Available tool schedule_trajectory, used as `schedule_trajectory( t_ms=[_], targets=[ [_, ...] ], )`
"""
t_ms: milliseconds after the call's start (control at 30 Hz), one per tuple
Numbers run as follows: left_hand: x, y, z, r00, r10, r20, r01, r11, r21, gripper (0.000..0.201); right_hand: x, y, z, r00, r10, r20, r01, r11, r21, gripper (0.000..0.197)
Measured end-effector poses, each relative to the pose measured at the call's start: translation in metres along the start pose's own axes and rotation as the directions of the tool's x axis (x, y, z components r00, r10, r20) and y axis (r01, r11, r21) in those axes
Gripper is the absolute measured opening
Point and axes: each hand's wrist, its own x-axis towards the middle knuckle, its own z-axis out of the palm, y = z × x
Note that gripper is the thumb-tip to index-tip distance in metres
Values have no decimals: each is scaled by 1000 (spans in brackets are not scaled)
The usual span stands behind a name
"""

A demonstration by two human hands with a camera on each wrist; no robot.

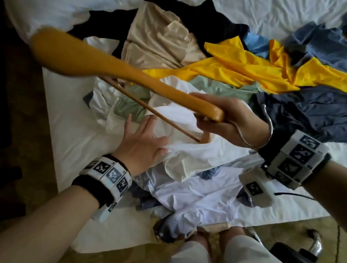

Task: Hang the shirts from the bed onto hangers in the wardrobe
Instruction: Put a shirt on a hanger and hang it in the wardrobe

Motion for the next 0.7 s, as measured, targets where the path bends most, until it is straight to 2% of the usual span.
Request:
schedule_trajectory(
  t_ms=[100,233,367,467,700],
  targets=[
    [-10,-12,0,999,-24,37,25,999,-30,32,-7,14,-23,995,49,91,-38,992,-119,52],
    [-20,-13,5,995,62,-73,-64,997,-34,31,-24,23,-45,988,118,100,-88,961,-264,58],
    [-21,-9,8,979,37,-198,-61,991,-116,32,-44,30,-46,969,242,53,-218,932,-289,58],
    [-28,-25,18,955,64,-291,-90,993,-76,16,-63,38,-52,966,255,54,-228,926,-300,57],
    [-40,-54,9,952,142,-271,-160,986,-43,12,-83,51,-52,945,297,140,-242,918,-314,52]
  ],
)
